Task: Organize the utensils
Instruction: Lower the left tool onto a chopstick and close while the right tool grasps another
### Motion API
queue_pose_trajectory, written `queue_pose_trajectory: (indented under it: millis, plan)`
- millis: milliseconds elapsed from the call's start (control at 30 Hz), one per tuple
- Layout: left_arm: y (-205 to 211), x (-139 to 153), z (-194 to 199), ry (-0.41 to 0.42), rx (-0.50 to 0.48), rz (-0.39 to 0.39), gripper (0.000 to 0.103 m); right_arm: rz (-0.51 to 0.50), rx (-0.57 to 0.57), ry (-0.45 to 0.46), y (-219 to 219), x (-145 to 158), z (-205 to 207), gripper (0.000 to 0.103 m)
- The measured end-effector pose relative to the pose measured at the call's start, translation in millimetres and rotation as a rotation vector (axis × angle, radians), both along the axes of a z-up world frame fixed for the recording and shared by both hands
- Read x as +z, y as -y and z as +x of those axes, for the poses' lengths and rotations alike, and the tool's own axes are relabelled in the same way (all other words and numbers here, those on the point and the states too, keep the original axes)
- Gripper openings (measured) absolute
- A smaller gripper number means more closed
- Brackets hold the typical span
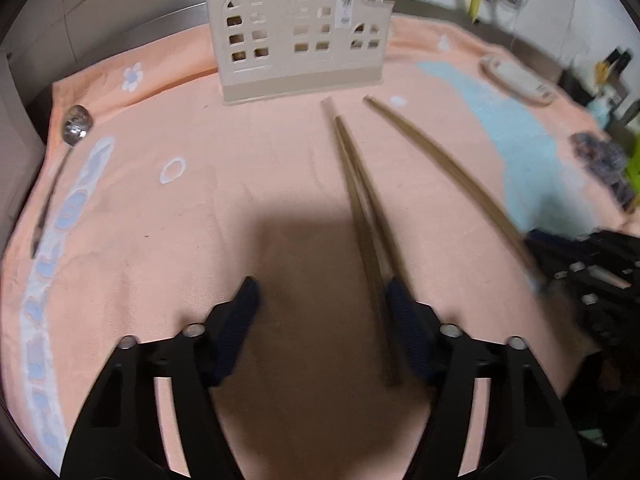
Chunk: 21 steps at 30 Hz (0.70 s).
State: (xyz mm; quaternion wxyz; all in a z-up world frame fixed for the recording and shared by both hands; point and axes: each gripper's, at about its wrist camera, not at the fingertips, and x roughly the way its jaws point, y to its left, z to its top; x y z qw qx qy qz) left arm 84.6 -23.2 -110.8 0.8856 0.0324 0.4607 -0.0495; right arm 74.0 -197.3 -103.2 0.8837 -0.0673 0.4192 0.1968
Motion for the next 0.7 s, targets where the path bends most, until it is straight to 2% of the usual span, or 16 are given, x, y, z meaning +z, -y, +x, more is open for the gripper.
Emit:
queue_pose_trajectory:
  millis: [67, 200, 333, 500, 700]
  plan:
    - [-0.7, 0.1, 0.5, 0.004, 0.011, 0.0, 0.061, 0.002, 0.001, 0.001, 0.5, -0.1, 0.2, 0.01]
    - [-8.7, 2.3, 4.6, 0.031, 0.055, 0.058, 0.057, 0.009, -0.001, 0.004, 1.7, -0.4, 1.0, 0.01]
    - [-21.8, 3.1, 8.1, 0.044, 0.085, 0.052, 0.048, 0.023, -0.008, 0.009, 2.4, -1.1, 3.0, 0.01]
    - [-18.8, 2.2, 3.1, 0.057, 0.038, 0.002, 0.03, 0.023, -0.014, 0.022, 1.6, -2.0, 3.6, 0.009]
    - [-15.4, 1.5, 0.7, 0.058, -0.031, -0.088, 0.027, 0.02, -0.018, 0.026, 2.6, -2.2, 2.9, 0.006]
